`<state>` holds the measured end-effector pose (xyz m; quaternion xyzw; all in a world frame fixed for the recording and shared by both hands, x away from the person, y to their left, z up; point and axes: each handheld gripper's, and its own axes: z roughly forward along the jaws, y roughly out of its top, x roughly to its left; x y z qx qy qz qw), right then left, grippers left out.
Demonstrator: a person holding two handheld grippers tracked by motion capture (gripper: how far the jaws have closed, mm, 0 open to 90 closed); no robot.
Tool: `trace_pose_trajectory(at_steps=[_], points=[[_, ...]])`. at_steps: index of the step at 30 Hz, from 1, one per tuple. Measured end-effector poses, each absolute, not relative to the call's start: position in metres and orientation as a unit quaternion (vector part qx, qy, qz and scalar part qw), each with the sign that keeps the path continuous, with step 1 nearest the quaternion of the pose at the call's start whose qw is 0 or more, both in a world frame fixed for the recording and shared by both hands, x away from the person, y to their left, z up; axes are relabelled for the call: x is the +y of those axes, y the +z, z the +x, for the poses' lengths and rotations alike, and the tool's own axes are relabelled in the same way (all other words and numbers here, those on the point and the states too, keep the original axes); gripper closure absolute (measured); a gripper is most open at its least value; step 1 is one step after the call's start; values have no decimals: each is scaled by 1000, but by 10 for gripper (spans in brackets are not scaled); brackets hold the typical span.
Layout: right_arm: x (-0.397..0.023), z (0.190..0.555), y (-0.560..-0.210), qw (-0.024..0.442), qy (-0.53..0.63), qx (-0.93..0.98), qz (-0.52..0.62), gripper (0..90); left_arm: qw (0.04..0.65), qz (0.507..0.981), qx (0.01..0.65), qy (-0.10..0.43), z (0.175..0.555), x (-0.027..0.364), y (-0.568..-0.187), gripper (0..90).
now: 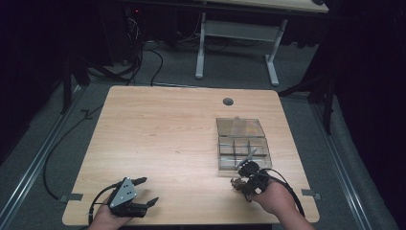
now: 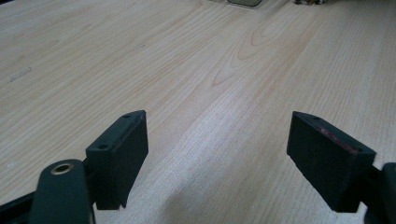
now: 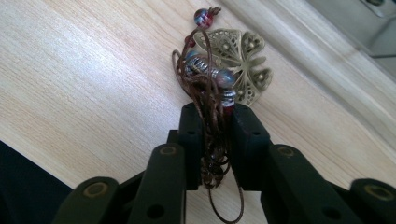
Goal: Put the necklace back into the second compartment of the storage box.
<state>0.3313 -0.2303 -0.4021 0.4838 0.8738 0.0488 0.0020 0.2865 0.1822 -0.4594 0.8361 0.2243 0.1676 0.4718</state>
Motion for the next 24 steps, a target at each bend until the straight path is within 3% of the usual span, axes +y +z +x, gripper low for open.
trace_pose_trajectory(at_steps=[24], points=[[-247,332,-372,-1,78,870,487,774,472,836,225,168,286,182,-459,211]])
